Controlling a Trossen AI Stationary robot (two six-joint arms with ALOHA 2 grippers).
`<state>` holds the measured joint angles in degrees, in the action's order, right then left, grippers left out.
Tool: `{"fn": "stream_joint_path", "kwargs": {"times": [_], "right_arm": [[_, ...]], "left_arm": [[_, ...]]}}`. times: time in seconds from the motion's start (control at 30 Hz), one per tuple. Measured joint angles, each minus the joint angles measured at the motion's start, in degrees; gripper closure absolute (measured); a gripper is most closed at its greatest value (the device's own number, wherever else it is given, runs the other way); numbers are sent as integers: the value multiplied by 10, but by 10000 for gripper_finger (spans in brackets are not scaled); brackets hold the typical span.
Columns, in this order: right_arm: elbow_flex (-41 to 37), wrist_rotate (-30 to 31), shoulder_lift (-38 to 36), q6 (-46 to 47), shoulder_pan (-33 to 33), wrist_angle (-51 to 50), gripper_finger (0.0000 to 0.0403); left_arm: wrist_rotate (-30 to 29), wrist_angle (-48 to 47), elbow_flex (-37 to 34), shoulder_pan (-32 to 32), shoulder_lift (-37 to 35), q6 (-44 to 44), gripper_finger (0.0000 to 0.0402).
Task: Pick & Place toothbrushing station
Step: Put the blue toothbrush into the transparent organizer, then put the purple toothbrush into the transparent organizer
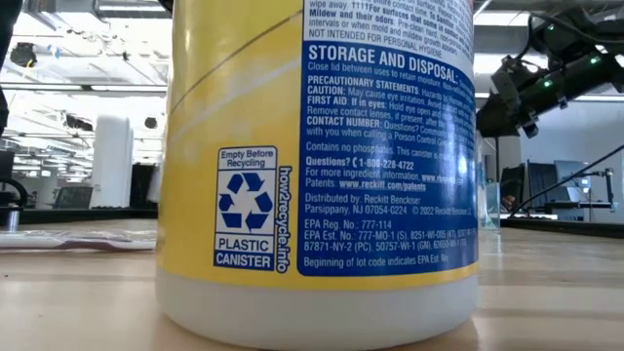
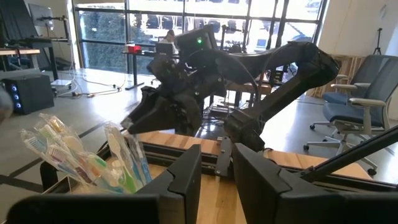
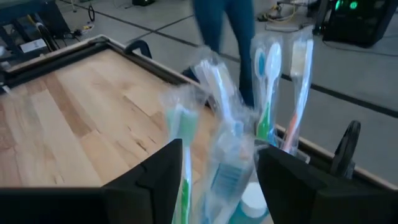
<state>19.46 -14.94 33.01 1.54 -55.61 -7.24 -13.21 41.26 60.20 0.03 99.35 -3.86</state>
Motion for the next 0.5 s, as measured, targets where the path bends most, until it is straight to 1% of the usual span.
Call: {"fn": "stream_joint_path", "kwargs": {"times": [0.33, 0.5], "right_arm": [[24, 0, 0, 0, 0, 0, 213], [42, 0, -1, 0, 1, -2, 213]], "left_arm": [[0, -6, 0, -3, 0, 0, 315], [0, -39, 0, -15, 0, 0, 315]]}}
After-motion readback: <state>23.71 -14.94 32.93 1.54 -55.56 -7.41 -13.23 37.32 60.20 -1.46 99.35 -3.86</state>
